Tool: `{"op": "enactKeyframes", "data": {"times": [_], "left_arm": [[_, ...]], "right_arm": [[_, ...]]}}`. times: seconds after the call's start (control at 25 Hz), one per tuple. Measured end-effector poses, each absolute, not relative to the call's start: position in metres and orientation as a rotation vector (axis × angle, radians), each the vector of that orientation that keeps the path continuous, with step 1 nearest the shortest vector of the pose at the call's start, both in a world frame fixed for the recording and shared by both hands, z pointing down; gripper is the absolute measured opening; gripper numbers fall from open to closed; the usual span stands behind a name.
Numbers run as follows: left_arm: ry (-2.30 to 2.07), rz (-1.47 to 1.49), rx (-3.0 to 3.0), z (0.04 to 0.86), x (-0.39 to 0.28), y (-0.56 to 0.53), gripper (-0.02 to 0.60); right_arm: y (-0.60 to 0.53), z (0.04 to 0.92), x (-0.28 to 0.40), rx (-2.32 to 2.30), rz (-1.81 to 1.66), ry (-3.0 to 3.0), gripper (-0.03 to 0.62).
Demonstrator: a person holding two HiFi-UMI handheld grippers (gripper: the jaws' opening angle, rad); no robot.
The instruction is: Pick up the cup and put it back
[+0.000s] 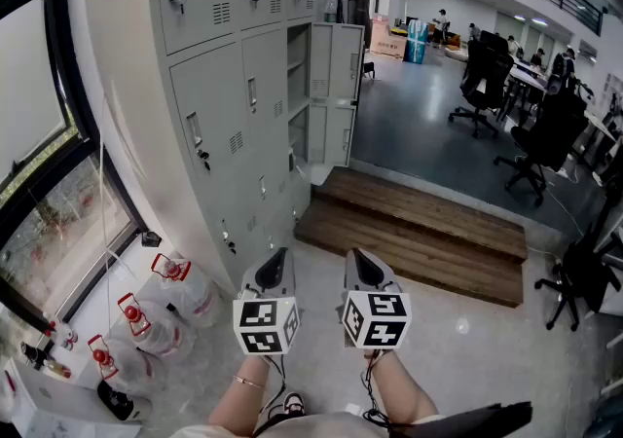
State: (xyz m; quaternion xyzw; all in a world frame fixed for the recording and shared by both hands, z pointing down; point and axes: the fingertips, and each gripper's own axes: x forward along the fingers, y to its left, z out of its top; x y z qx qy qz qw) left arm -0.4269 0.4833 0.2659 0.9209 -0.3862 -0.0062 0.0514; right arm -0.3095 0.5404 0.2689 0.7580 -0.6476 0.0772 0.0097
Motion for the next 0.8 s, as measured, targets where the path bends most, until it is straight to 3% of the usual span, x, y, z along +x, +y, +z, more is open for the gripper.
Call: {"op": "enactKeyframes", "data": {"times": [0.8], "left_arm": [[-1.153,0.02,2.79,0.278,-0.426,0.448,0.009]], "right_arm": [[0.517,0.278,-0.292,2.41,0.282,-1.963,-0.009]]}}
